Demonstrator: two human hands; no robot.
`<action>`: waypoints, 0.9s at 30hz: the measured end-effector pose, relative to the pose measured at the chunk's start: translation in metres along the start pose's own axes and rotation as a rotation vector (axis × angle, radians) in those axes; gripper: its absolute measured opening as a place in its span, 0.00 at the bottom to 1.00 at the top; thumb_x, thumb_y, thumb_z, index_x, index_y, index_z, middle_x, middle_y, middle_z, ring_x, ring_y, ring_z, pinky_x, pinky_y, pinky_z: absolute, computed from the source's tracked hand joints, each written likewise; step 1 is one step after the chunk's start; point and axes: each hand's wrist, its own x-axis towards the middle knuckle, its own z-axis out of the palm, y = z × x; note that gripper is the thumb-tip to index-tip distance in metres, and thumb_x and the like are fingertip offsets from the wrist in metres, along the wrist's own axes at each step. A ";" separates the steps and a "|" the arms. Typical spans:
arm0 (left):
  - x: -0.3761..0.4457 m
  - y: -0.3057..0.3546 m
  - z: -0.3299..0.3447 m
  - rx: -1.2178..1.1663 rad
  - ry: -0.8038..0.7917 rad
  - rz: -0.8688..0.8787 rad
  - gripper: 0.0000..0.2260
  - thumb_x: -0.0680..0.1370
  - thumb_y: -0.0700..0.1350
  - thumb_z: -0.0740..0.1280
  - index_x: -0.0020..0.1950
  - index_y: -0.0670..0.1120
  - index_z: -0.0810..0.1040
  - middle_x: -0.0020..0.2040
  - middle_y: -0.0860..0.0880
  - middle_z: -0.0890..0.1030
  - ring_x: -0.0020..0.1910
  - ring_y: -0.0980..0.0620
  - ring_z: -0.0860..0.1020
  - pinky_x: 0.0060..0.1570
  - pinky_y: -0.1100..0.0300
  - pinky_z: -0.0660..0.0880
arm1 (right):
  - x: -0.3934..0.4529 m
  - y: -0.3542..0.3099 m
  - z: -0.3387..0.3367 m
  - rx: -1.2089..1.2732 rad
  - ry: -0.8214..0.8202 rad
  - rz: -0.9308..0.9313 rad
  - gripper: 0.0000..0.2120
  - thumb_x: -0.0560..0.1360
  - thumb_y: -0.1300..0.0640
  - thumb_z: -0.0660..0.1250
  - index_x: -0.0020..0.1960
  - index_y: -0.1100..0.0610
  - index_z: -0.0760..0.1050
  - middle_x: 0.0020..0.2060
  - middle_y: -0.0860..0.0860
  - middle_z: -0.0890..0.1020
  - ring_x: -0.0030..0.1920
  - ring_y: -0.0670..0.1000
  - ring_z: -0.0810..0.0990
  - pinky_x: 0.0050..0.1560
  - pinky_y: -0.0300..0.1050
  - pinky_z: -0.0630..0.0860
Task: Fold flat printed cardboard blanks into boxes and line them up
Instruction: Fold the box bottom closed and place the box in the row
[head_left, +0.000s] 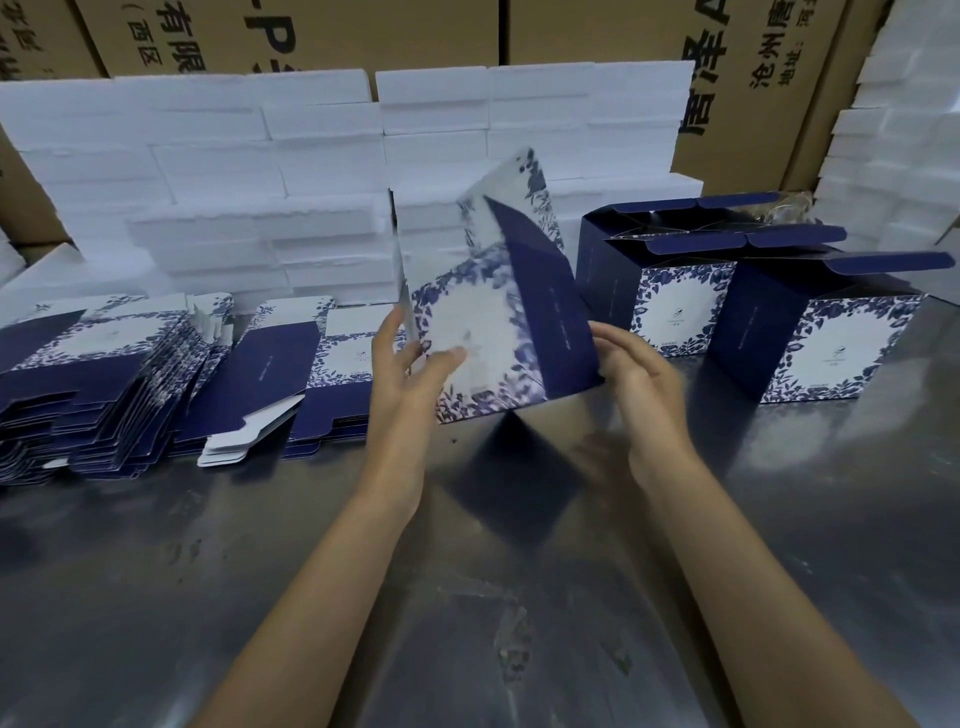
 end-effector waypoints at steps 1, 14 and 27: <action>0.003 0.001 -0.002 -0.001 0.017 0.016 0.29 0.66 0.58 0.72 0.67 0.68 0.72 0.57 0.60 0.80 0.55 0.62 0.79 0.51 0.61 0.73 | 0.000 0.001 -0.001 -0.001 0.007 -0.008 0.18 0.79 0.68 0.61 0.55 0.51 0.85 0.53 0.49 0.87 0.50 0.42 0.83 0.48 0.32 0.76; -0.001 0.012 -0.003 0.074 0.002 -0.020 0.19 0.71 0.64 0.66 0.57 0.58 0.81 0.52 0.56 0.83 0.46 0.59 0.80 0.37 0.66 0.72 | -0.010 -0.001 0.011 0.316 -0.376 0.160 0.37 0.65 0.34 0.79 0.71 0.36 0.72 0.70 0.42 0.77 0.72 0.48 0.74 0.76 0.61 0.64; 0.002 0.019 -0.008 0.222 -0.068 -0.014 0.15 0.78 0.42 0.68 0.35 0.38 0.70 0.30 0.47 0.69 0.25 0.56 0.68 0.25 0.70 0.65 | -0.016 -0.005 0.011 0.171 -0.466 0.003 0.43 0.61 0.48 0.74 0.75 0.40 0.67 0.68 0.45 0.79 0.63 0.47 0.82 0.58 0.41 0.79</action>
